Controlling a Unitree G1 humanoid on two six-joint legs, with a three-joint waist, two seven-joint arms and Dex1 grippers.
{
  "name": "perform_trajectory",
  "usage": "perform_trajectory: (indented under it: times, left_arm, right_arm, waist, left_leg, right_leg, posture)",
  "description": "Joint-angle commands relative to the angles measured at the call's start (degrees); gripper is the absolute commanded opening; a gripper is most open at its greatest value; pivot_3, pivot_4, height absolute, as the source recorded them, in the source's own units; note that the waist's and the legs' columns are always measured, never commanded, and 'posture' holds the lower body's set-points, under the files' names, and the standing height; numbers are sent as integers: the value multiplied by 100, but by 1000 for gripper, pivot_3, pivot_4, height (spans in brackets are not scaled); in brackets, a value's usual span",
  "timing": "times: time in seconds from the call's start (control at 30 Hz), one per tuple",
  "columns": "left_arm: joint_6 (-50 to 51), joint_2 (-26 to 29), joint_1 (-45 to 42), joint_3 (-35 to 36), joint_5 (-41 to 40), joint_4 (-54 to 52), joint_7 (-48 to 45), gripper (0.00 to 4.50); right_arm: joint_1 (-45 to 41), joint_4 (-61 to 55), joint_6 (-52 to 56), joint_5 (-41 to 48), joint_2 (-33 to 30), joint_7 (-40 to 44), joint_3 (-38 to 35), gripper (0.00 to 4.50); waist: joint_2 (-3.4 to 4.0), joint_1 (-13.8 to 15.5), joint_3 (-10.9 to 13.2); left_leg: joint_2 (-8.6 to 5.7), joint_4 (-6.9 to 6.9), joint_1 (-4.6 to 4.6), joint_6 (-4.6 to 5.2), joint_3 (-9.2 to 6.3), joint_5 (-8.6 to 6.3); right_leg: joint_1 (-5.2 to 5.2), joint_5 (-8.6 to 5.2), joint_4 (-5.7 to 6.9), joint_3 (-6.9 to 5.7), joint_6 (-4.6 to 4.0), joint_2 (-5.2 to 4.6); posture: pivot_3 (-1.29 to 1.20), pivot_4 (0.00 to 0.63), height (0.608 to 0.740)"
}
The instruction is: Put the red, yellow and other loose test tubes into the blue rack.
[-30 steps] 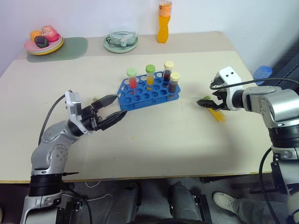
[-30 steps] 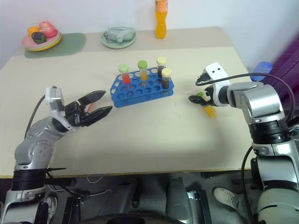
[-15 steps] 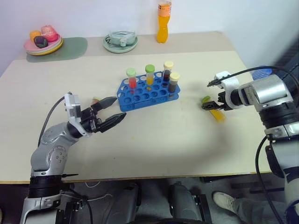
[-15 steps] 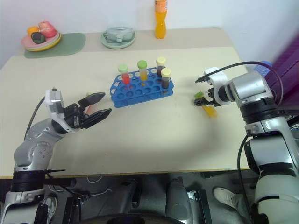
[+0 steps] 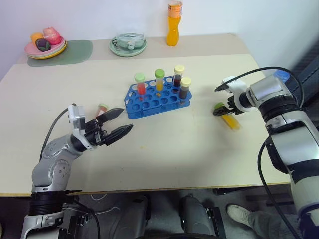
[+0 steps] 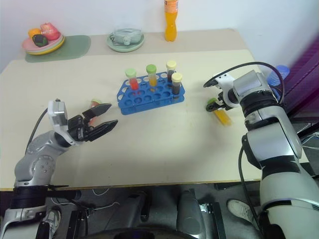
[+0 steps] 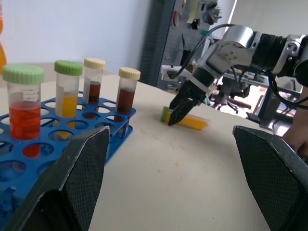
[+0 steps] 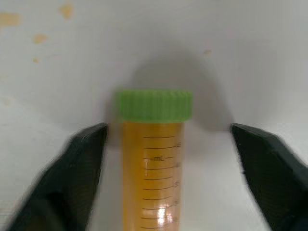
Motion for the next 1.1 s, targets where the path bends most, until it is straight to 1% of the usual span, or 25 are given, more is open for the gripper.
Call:
perform_trajectory:
  times: [0.03,0.07,0.1,0.27,0.37,0.43,0.5,0.53,0.63,0.7,0.73,0.8,0.87,0.93,1.03,1.1]
  left_arm:
    - [-107,50,81,157,-35,-104,-29,4209]
    - [-109,53,96,165,-37,-108,-29,4209]
    - [-115,54,115,172,-36,-112,-30,4209]
    - [-133,75,149,190,-28,-103,-39,4209]
    - [-149,119,143,239,-24,-51,-50,4209]
    - [-182,141,131,278,-17,10,-29,4209]
    - [-213,155,109,295,-4,77,-17,4209]
    - [-222,154,97,303,10,112,6,4209]
    - [-386,178,4,288,277,378,98,4209]
    - [-452,185,-53,290,381,500,122,4209]
    - [-457,201,-81,300,406,554,130,4209]
    - [-477,233,-127,323,425,663,104,4209]
    - [-524,270,-189,352,499,804,139,4209]
    - [-586,287,-267,371,591,972,199,4209]
    - [-652,339,-319,348,684,1128,200,4209]
    - [-682,345,-327,386,687,1186,209,4209]
  right_arm:
    - [-151,172,-148,-328,57,344,134,2290]
    - [-150,184,-172,-388,68,423,150,1718]
    - [-129,171,-203,-443,72,477,156,1291]
    - [39,-89,-616,-717,-11,520,98,1291]
    - [256,-754,-1012,-786,-212,663,34,1291]
    - [697,-2006,-1146,-439,-462,1205,-172,1291]
    - [1203,-3332,-1027,-48,-788,1897,-252,1291]
    - [1454,-3880,-969,143,-908,2113,-326,1291]
    - [2308,-5420,-491,1135,-881,2417,-947,1291]
    - [2735,-5960,-527,1613,-676,2366,-1361,1291]
    - [2919,-6047,-579,2041,-338,2323,-1718,1291]
    - [3203,-6131,-1196,2321,289,1917,-2112,1291]
    - [3244,-6070,-1703,2241,837,1350,-2214,1291]
    - [3185,-5850,-2240,1998,1277,817,-2134,1291]
    - [3022,-5130,-3310,1916,2075,44,-2349,1291]
    - [2843,-4530,-4058,1650,2434,-440,-2350,1291]
  waist:
    - [0,-4,0]
    - [1,-5,0]
    - [1,-7,0]
    - [1,-1,-1]
    - [1,-4,0]
    - [1,1,0]
    - [4,-3,1]
    - [4,3,1]
    - [3,10,1]
    - [2,13,1]
    - [1,15,0]
    - [0,5,0]
    - [1,4,0]
    - [0,6,0]
    - [-4,-1,-3]
    - [-3,-2,-3]
  left_leg:
    - [0,0,0,0,0,0]
    - [1,0,0,-1,-1,0]
    - [1,0,1,-1,0,0]
    - [0,-1,1,-1,0,0]
    - [0,0,1,-1,-1,0]
    - [0,0,1,-1,0,0]
    - [0,-1,0,-1,1,-1]
    - [1,-2,-2,1,1,-2]
    - [4,-1,-2,18,0,-16]
    - [5,3,-1,20,-2,-17]
    - [6,8,-1,20,-4,-17]
    - [5,11,0,21,-3,-18]
    - [7,8,2,20,-3,-17]
    - [7,9,1,18,-3,-16]
    - [6,9,1,-5,-3,-2]
    - [6,8,2,-7,-3,-1]
  right_leg:
    - [0,0,1,0,0,0]
    - [-1,0,1,0,0,1]
    - [-1,0,2,0,0,1]
    - [-2,0,3,1,0,0]
    - [-2,0,3,1,0,1]
    - [-4,0,5,2,0,0]
    - [-7,0,7,2,1,0]
    - [-10,0,8,2,1,0]
    - [-8,0,5,1,2,1]
    - [-3,0,5,-2,2,1]
    - [-2,0,6,-3,1,1]
    - [1,3,5,-2,-1,1]
    - [1,7,7,-2,-2,2]
    - [-2,7,11,-2,-2,2]
    - [-2,7,11,-2,-2,3]
    - [-4,7,12,-1,-2,3]
  posture:
    - [0,150,740]
    - [0,150,740]
    - [0,150,740]
    - [0,150,740]
    - [0,150,740]
    - [0,150,740]
    - [0,150,740]
    - [0,150,740]
    - [0,150,740]
    - [0,150,740]
    - [0,150,740]
    - [0,150,740]
    - [0,150,740]
    - [0,150,740]
    - [0,150,740]
    - [0,150,740]
